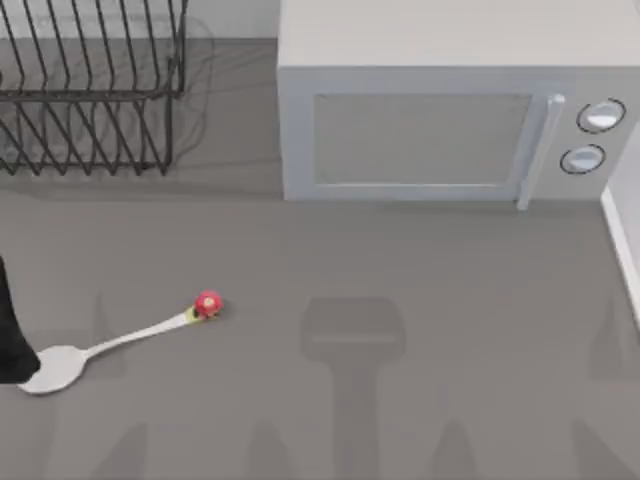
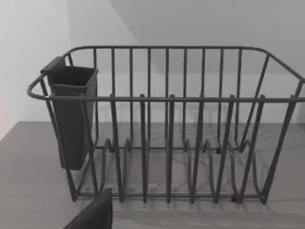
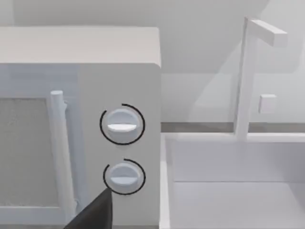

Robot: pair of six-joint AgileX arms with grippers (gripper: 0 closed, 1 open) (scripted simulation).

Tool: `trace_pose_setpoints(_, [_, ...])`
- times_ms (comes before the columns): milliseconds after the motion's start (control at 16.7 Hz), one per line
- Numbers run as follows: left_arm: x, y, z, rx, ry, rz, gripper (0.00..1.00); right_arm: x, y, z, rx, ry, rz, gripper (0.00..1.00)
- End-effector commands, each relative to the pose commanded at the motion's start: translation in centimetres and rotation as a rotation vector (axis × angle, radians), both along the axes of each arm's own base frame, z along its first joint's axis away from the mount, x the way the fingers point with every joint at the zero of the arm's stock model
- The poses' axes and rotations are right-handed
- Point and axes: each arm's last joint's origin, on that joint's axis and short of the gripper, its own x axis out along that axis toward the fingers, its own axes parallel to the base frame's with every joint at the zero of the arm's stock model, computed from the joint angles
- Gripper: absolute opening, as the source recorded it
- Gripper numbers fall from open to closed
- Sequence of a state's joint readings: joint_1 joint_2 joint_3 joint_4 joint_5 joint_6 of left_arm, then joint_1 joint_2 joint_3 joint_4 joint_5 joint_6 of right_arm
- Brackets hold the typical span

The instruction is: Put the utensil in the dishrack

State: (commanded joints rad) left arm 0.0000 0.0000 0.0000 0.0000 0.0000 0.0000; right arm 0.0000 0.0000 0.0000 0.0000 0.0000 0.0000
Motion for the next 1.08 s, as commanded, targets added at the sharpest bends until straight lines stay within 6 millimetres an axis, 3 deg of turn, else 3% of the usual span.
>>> trace_pose_setpoints(240, [0.0, -0.1, 0.5, 0.018, 0.026, -0.010, 1.00, 0.0, 0.0, 0.0, 0.000, 0.000, 0.000, 1.00])
trace_pose_setpoints(600, [1.7, -0.9, 4.9, 0.199, 0.310, -0.111, 1.00, 0.0, 0.0, 0.0, 0.000, 0.000, 0.000, 1.00])
trace_pose_setpoints(840, [6.1, -2.3, 6.9, 0.392, 0.656, -0.261, 1.00, 0.0, 0.0, 0.0, 0.000, 0.000, 0.000, 1.00])
trace_pose_setpoints(1080, [11.4, -4.6, 7.2, 0.591, 0.966, -0.468, 1.00, 0.0, 0.0, 0.0, 0.000, 0.000, 0.000, 1.00])
